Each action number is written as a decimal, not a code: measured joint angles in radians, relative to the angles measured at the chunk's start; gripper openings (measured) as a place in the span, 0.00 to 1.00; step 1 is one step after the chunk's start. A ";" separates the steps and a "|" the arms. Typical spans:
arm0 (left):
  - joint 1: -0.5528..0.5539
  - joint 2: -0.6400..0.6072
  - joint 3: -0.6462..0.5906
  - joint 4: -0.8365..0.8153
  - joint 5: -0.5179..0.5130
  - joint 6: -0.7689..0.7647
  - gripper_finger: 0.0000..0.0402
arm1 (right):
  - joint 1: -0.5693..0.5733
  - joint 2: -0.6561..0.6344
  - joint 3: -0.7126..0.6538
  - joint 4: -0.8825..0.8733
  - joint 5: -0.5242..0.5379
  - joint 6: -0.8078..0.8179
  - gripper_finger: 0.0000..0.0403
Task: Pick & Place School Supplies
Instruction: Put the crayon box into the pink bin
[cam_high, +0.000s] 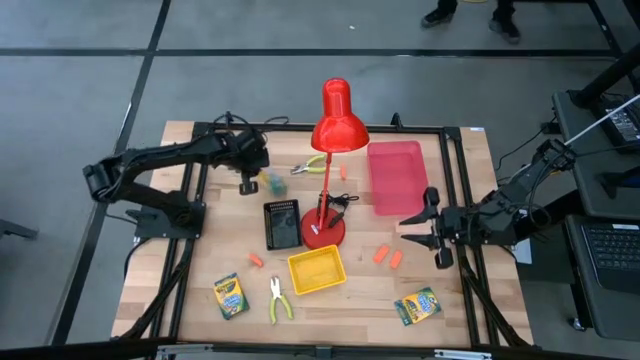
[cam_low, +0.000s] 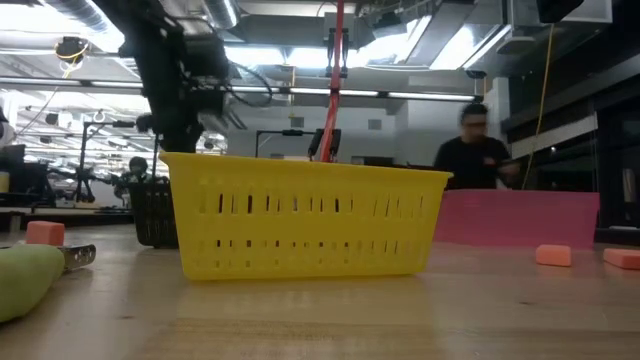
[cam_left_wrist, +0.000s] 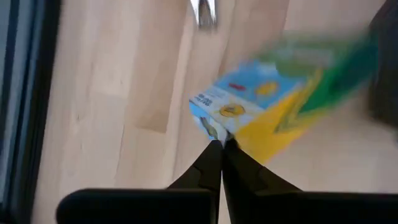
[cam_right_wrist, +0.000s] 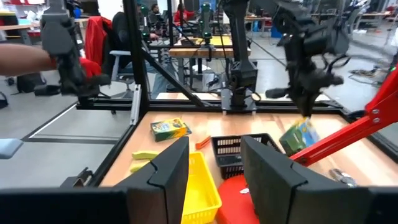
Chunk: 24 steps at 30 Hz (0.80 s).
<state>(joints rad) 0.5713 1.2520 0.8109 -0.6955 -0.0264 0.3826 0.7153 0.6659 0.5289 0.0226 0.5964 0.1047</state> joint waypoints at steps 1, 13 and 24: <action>0.000 -0.020 0.002 -0.001 0.012 -0.025 0.01 | 0.000 0.000 0.000 0.000 -0.007 0.000 0.37; -0.076 -0.177 0.004 -0.021 0.046 -0.178 0.01 | 0.029 0.007 0.000 0.015 -0.013 -0.008 0.37; -0.325 -0.247 0.004 0.018 0.017 -0.288 0.00 | 0.032 0.084 0.000 0.114 -0.065 -0.013 0.37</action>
<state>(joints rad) 0.2467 1.0048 0.8150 -0.6771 -0.0096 0.0942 0.7475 0.7502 0.5289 0.1362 0.5312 0.0919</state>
